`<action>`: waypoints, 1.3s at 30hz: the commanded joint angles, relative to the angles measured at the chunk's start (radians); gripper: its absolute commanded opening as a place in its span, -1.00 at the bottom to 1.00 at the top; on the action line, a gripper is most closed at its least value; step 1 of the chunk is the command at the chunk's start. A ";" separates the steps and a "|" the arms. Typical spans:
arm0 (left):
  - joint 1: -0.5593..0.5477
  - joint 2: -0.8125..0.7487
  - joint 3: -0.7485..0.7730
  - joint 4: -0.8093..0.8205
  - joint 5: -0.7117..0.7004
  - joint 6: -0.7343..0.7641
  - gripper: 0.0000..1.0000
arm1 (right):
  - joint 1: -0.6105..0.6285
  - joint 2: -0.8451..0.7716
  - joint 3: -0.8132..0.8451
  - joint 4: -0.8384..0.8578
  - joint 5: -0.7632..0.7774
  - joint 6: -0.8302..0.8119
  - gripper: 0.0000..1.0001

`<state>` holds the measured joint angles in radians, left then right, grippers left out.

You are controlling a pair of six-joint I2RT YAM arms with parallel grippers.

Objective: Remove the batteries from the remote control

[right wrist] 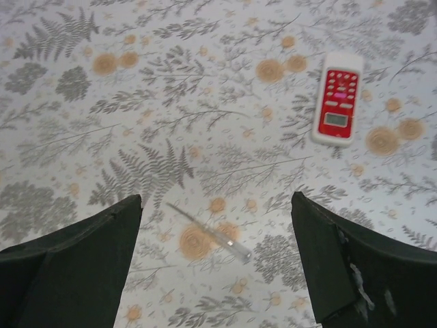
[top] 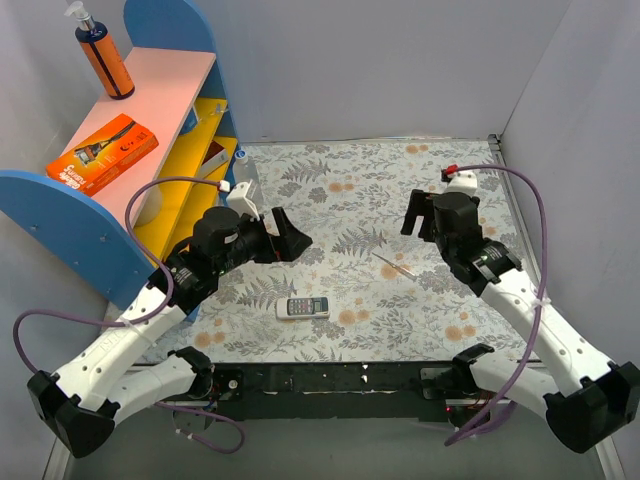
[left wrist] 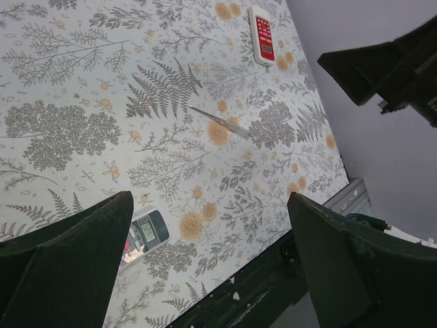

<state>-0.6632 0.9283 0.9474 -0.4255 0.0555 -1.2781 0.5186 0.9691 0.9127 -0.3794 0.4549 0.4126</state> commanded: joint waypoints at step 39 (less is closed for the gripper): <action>-0.001 -0.152 -0.116 0.027 0.018 -0.044 0.96 | -0.566 1.011 0.503 -0.055 -0.278 -0.308 0.52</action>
<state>-0.6636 0.8162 0.8616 -0.4290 0.1112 -1.3415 -0.0402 1.9858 1.4055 -0.4412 0.2070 0.1219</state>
